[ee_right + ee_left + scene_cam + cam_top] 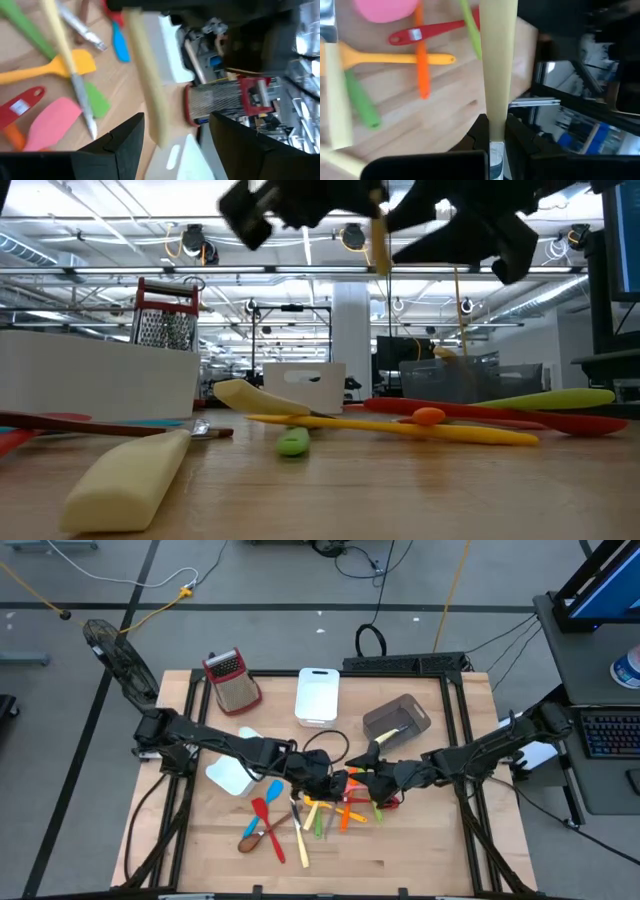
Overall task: Pick & Place Kitchen Items
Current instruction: Put the yellow table knife into the black bin
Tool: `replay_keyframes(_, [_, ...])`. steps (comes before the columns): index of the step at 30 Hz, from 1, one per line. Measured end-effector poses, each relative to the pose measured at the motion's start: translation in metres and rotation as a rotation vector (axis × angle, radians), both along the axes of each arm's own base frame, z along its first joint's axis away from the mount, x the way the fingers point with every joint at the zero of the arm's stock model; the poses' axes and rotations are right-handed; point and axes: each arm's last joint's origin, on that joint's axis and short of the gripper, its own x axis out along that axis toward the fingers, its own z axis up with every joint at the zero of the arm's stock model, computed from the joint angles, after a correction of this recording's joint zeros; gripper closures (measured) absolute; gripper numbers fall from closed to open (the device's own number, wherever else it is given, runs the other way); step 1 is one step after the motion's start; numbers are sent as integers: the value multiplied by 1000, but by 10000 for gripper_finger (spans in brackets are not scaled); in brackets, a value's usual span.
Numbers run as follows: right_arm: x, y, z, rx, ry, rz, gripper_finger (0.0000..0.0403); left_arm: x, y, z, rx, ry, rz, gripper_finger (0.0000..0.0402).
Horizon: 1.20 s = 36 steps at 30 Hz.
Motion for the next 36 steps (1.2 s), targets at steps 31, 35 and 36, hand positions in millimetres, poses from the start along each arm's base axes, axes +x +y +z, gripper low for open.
replay_keyframes(31, [9, 0, -24, 1, 115, 53, 270, 15, 1, -15, -21, -24, 33, 383])
replay_keyframes(35, [9, 0, -24, 1, 115, 52, 296, 15, 1, -15, -21, -25, 33, 383])
replay_keyframes(36, [9, 0, -24, 1, 114, 52, 304, 15, 1, -15, -22, -25, 33, 383])
